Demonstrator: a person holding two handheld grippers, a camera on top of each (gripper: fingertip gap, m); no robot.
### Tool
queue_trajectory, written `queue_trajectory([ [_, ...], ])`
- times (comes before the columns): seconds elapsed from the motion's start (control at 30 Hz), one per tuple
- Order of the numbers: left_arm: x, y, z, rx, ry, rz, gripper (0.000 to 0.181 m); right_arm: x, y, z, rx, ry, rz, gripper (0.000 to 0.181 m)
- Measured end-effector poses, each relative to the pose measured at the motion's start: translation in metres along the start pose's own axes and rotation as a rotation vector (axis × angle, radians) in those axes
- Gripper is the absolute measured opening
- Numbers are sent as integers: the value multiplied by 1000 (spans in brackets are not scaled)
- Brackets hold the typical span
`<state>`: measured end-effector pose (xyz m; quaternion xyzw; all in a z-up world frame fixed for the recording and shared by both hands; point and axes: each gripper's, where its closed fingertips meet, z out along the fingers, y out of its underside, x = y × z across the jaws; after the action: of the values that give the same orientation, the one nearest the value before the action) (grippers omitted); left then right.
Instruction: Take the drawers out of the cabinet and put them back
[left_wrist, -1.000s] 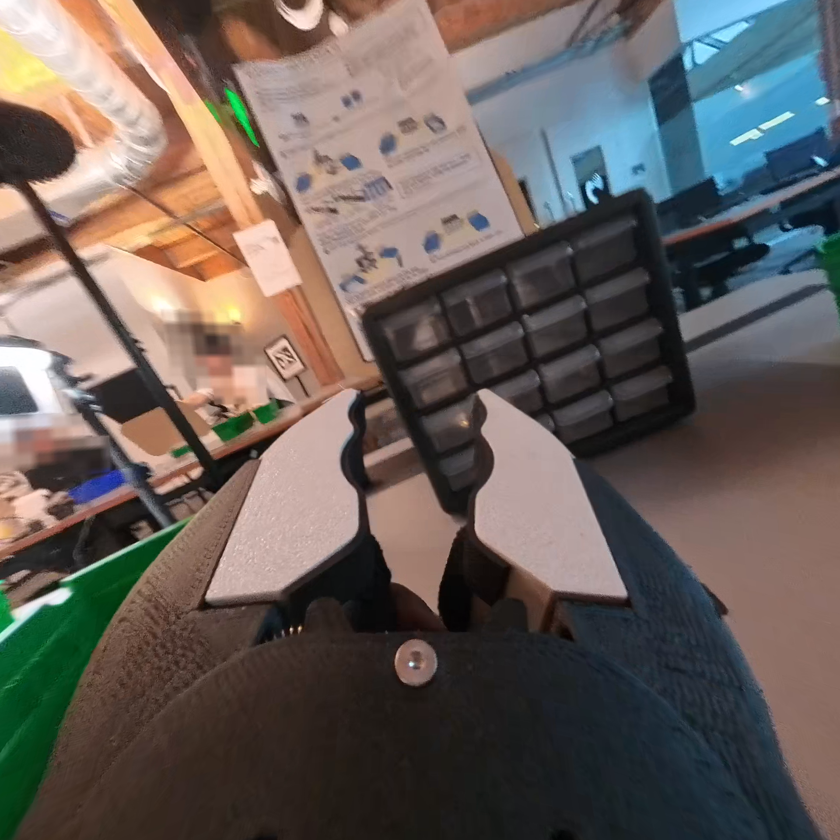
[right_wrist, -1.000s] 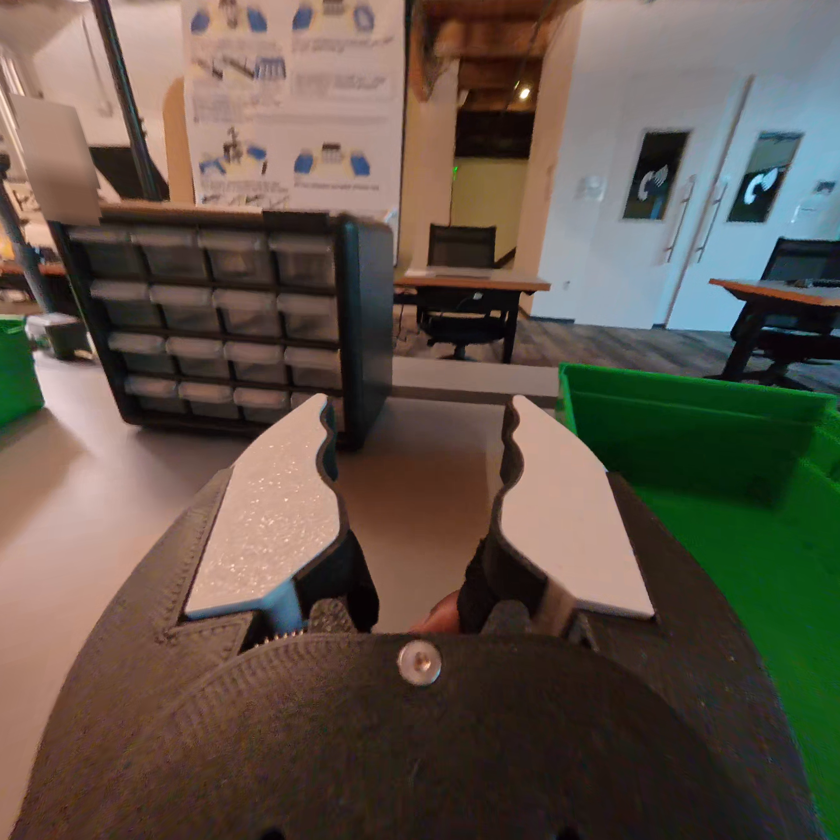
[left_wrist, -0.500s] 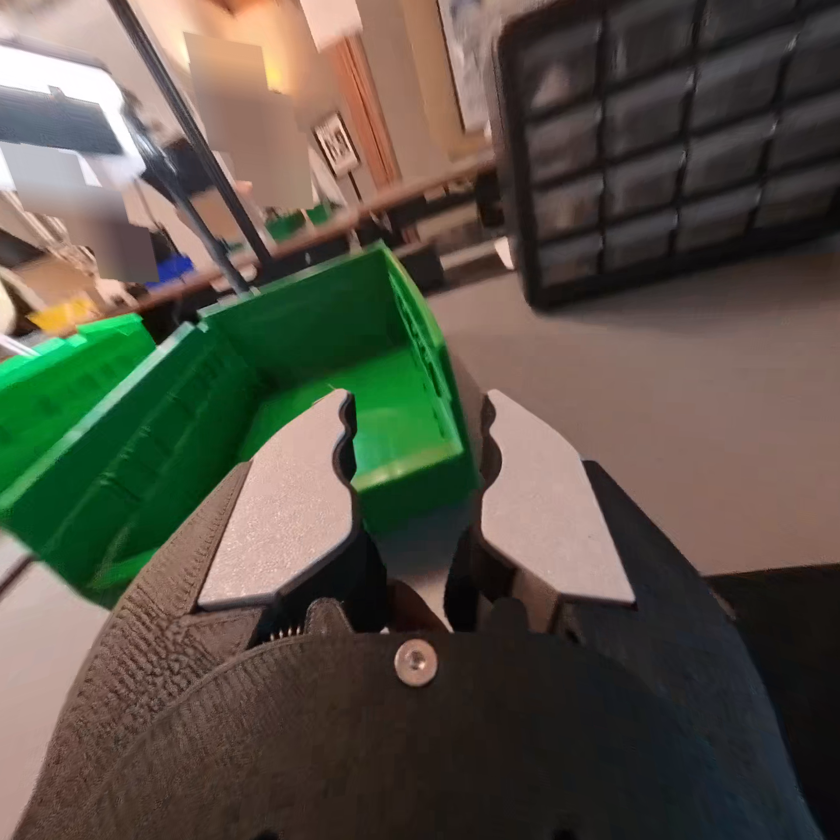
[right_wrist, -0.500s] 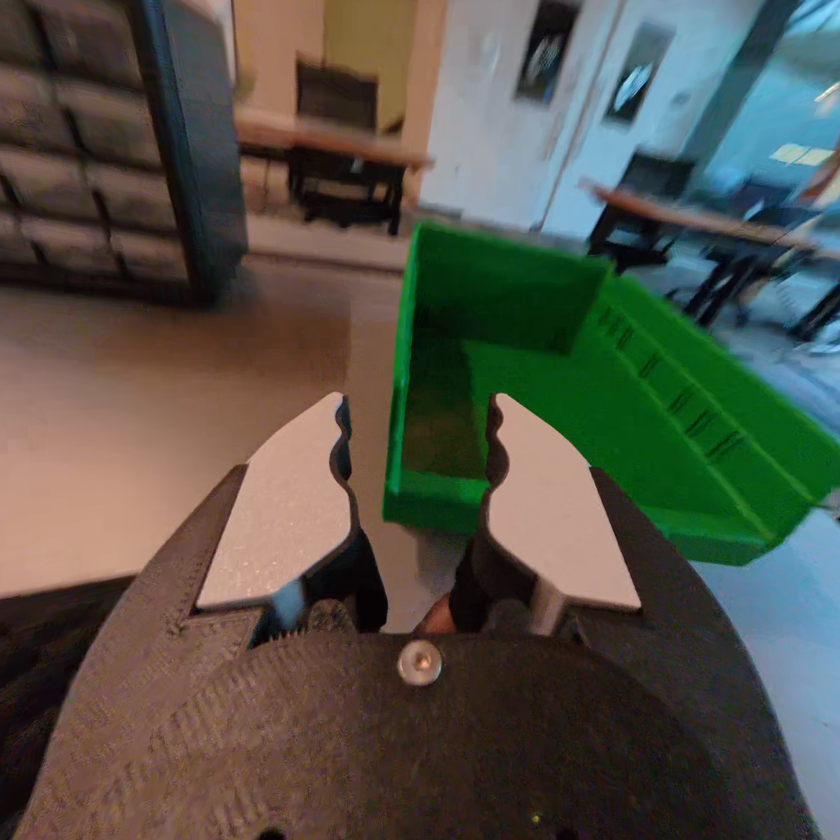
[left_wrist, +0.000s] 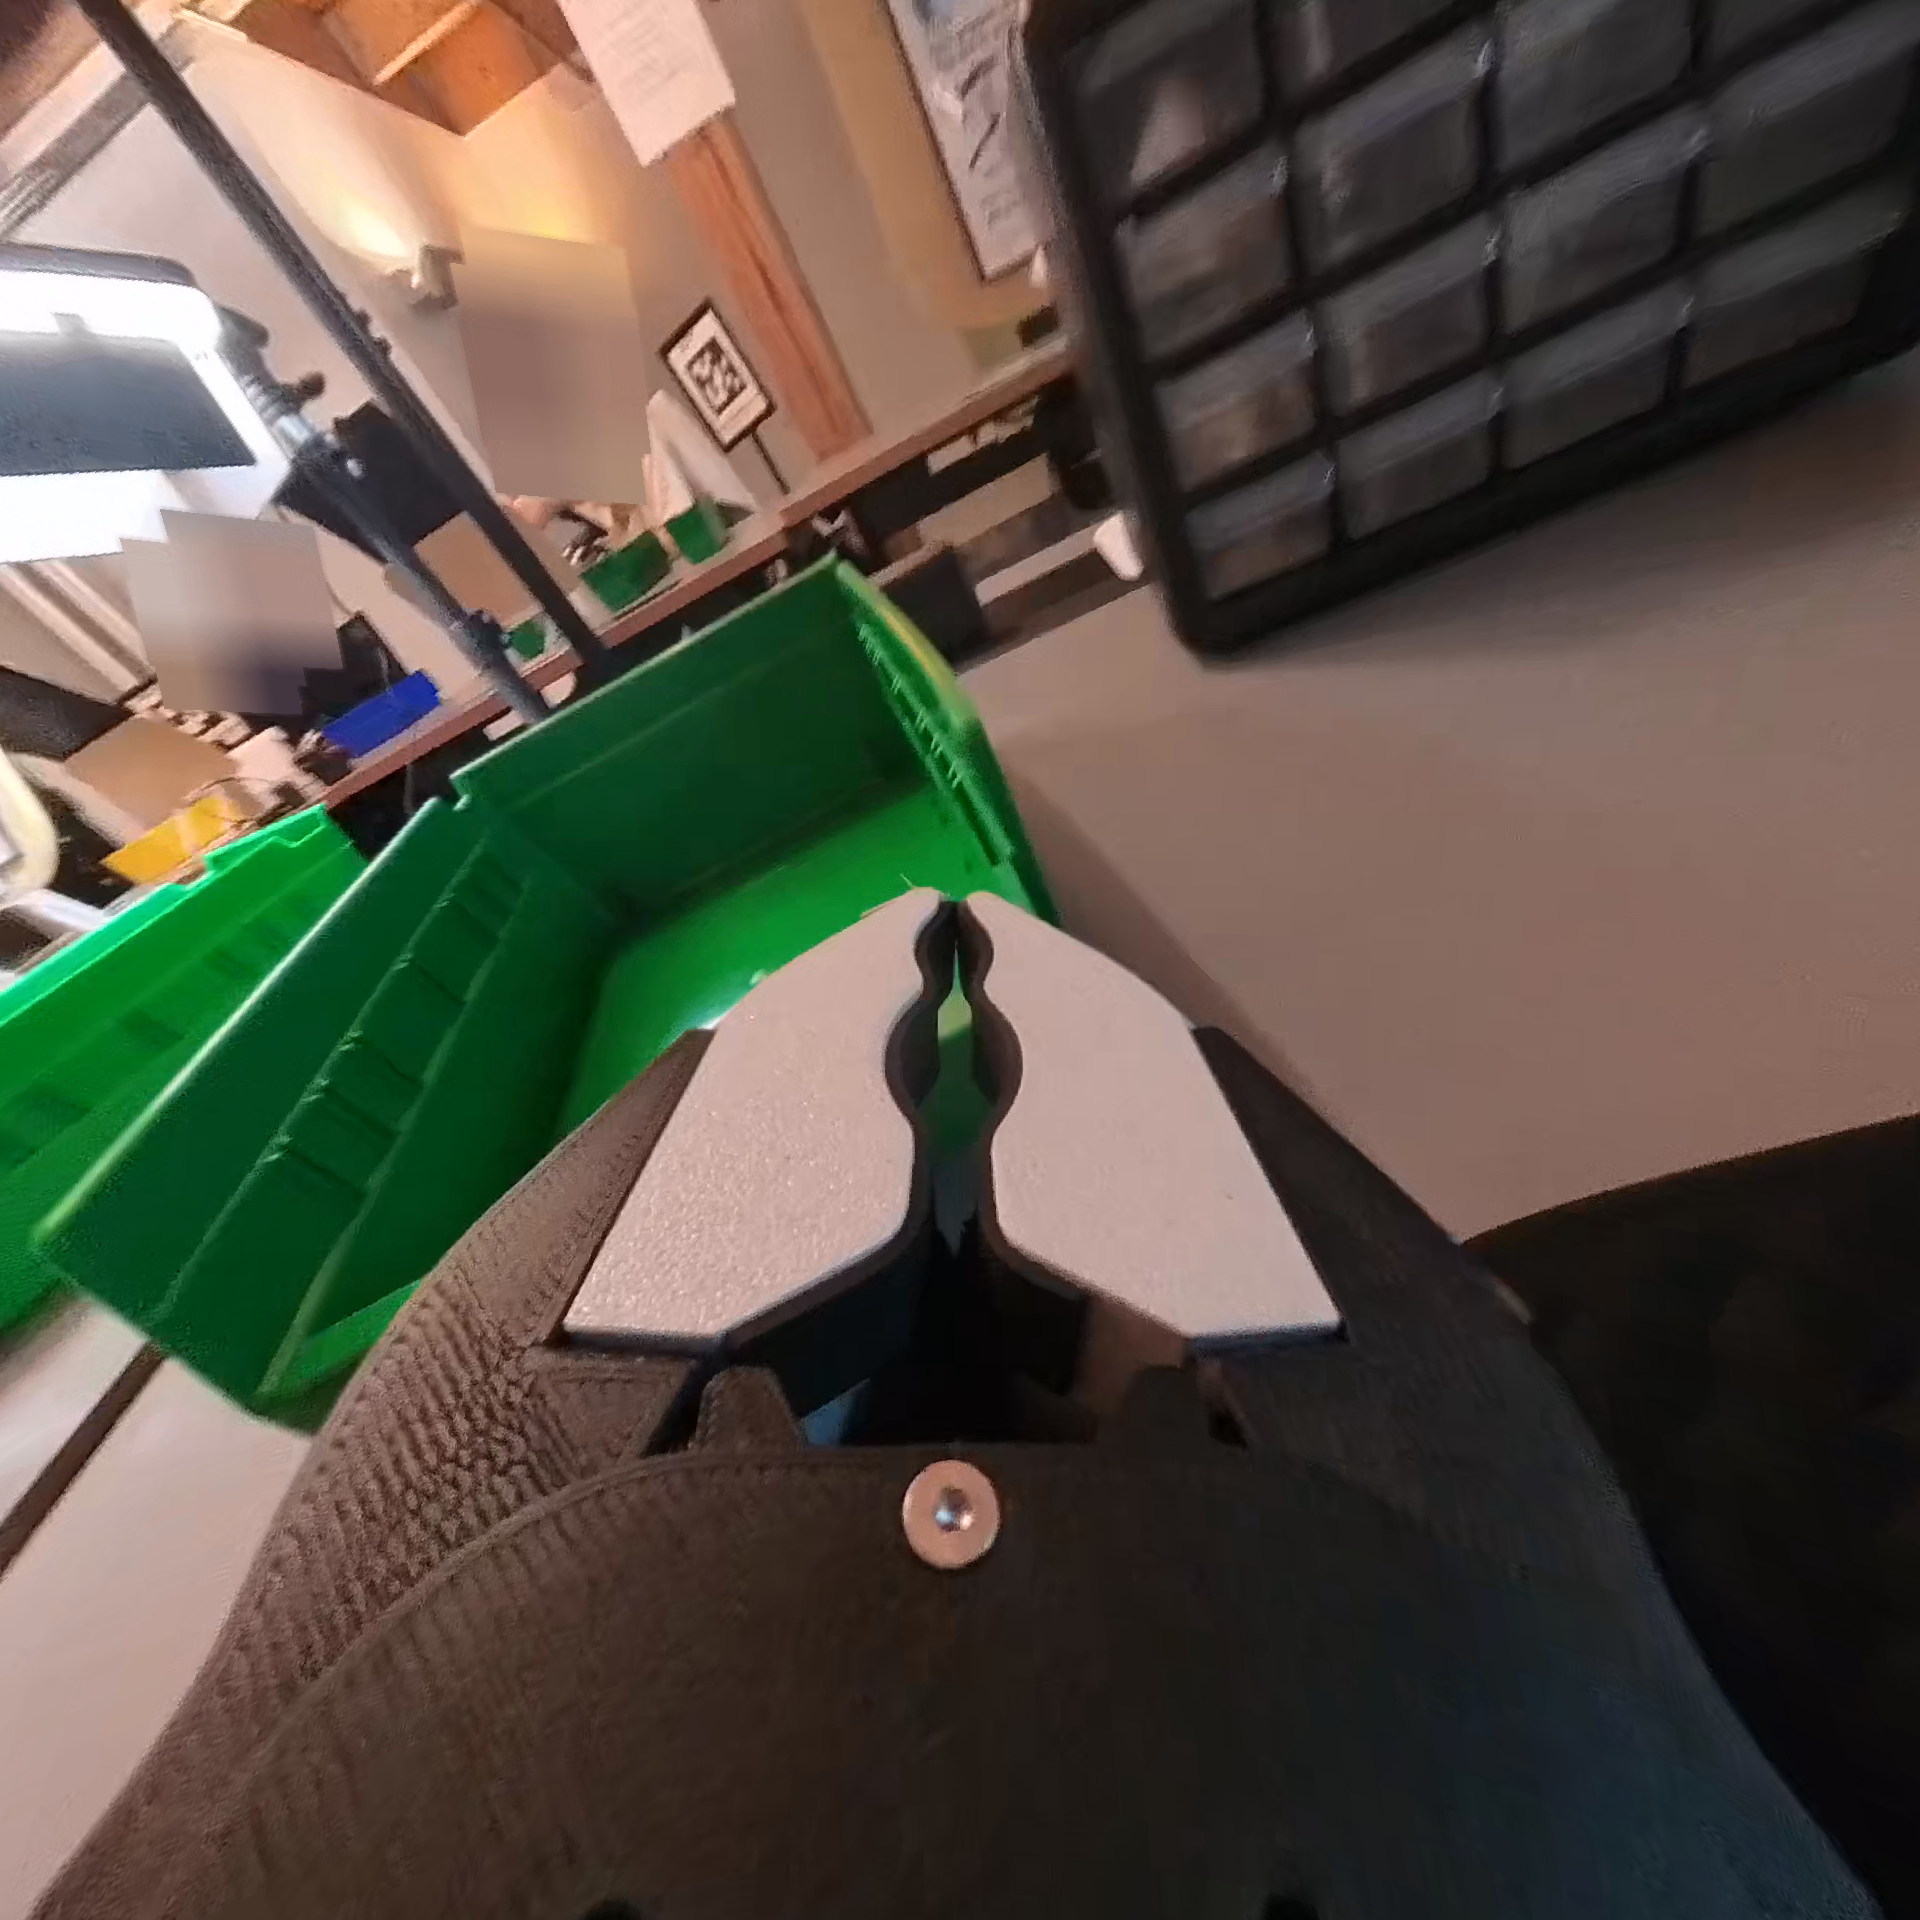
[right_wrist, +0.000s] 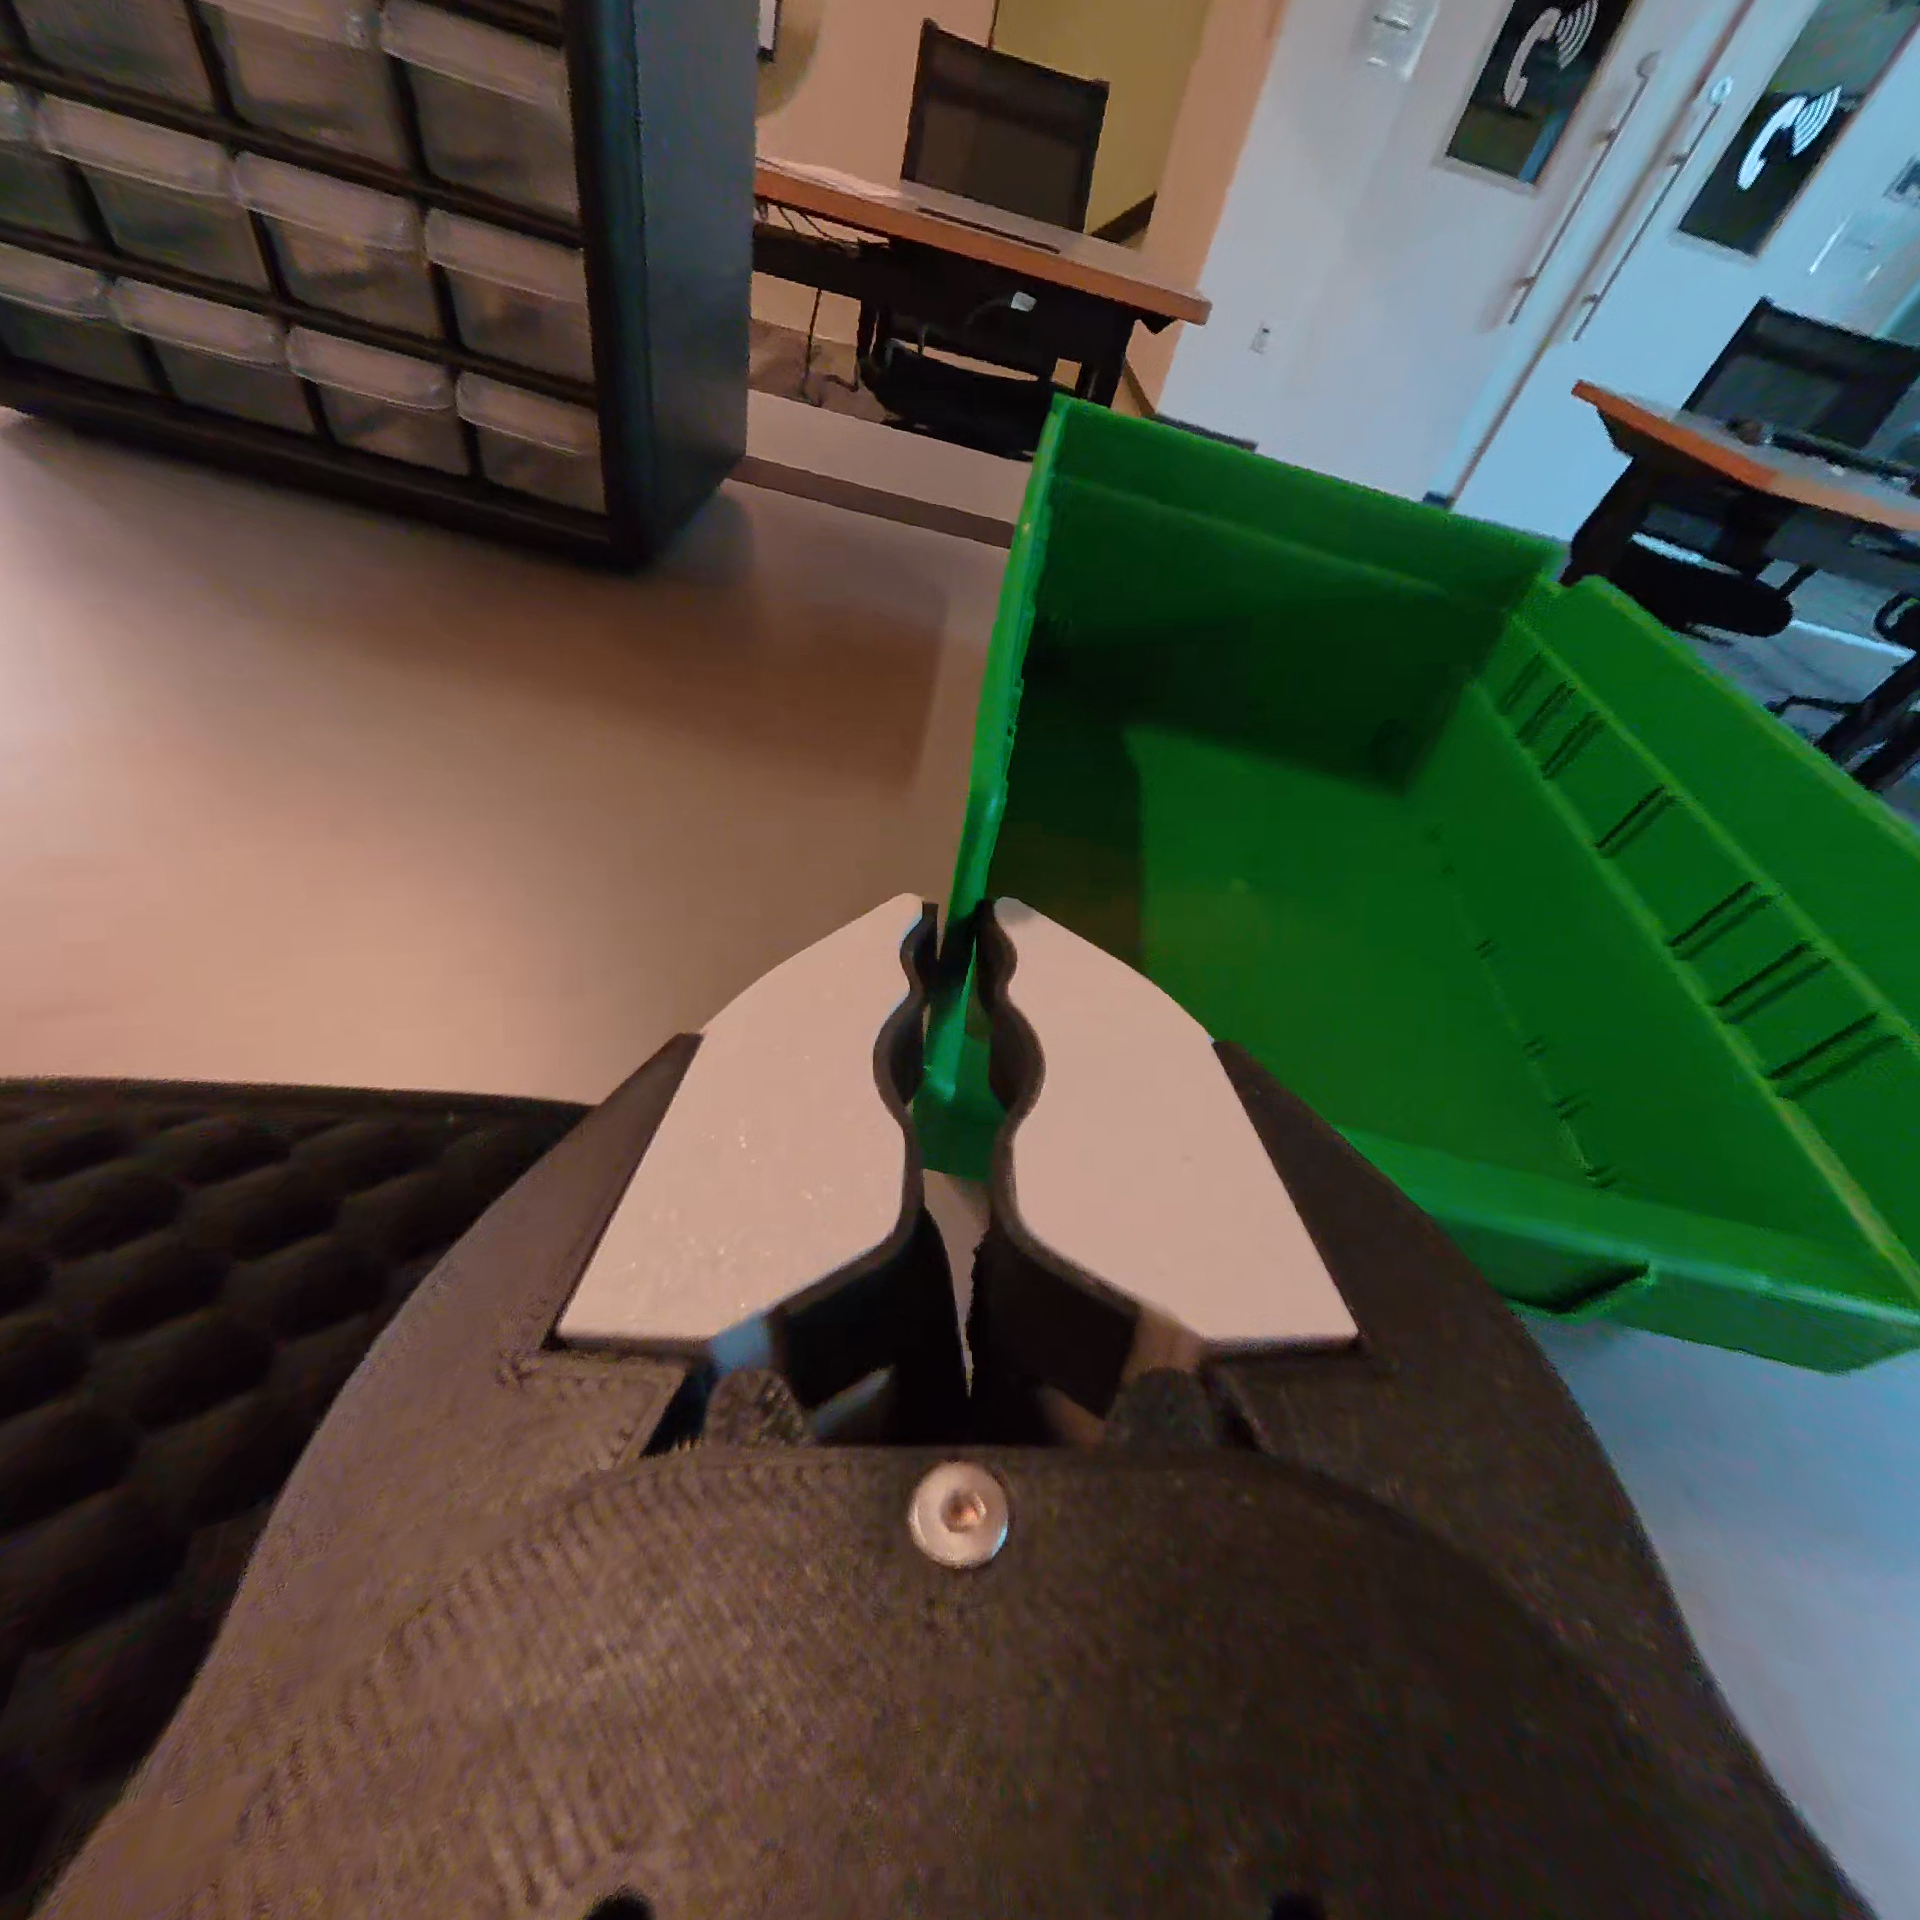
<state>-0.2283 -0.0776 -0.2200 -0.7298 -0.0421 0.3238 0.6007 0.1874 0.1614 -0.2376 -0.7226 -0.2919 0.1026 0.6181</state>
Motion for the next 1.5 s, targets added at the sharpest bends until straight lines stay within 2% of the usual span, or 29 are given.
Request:
queue_trajectory([
  [0.03,1,-6,-1,38,2,-34,1,-1,0,-2,5,9,-23,7],
  [0.07,3,-12,-2,76,10,-65,9,-3,0,-3,9,15,-55,7],
  [0.1,8,-18,-2,102,29,-94,27,-6,-1,-3,13,20,-89,7],
  [0.13,13,-20,1,105,54,-112,41,-7,-1,-3,14,30,-119,7],
  [0.2,23,-12,14,20,95,-79,50,-9,-1,-3,17,37,-146,7],
  [0.27,27,5,29,-106,109,4,40,-14,-2,-5,28,-27,-130,8],
  [0.33,16,15,36,-155,31,103,14,-19,-1,-9,34,-109,-88,9],
  [0.47,3,21,26,-165,-45,154,13,-14,4,-26,47,-273,-65,9],
  [0.57,-12,28,16,-181,-89,168,12,11,16,-45,6,-396,46,6],
  [0.67,-21,33,5,-176,-84,171,13,63,33,-60,-108,-318,188,11],
  [0.73,-21,33,5,-172,-45,129,13,79,19,-72,-61,-273,179,35],
  [0.77,-20,33,5,-168,-34,120,17,79,4,-77,-16,-267,156,43],
  [0.83,-17,32,7,-160,-29,153,36,68,-16,-79,-17,-288,51,48],
  [0.9,-16,34,11,-170,-45,202,44,55,-23,-69,-122,-310,-107,57],
  [1.0,-14,39,24,-194,-31,259,41,34,-17,-43,-322,-427,-347,55],
  [1.03,-17,42,28,-206,-32,274,35,28,-12,-32,-383,-474,-399,45],
  [1.07,-19,46,32,-225,-28,286,17,24,-8,-20,-425,-505,-448,36],
  [1.17,-22,50,32,-231,37,230,9,15,4,0,-501,-581,-585,7],
  [1.3,-30,43,22,-168,1,221,10,4,5,-11,-483,-711,-695,5],
  [1.5,-31,42,17,-159,-20,234,11,-6,10,-41,-396,-954,-874,5],
])
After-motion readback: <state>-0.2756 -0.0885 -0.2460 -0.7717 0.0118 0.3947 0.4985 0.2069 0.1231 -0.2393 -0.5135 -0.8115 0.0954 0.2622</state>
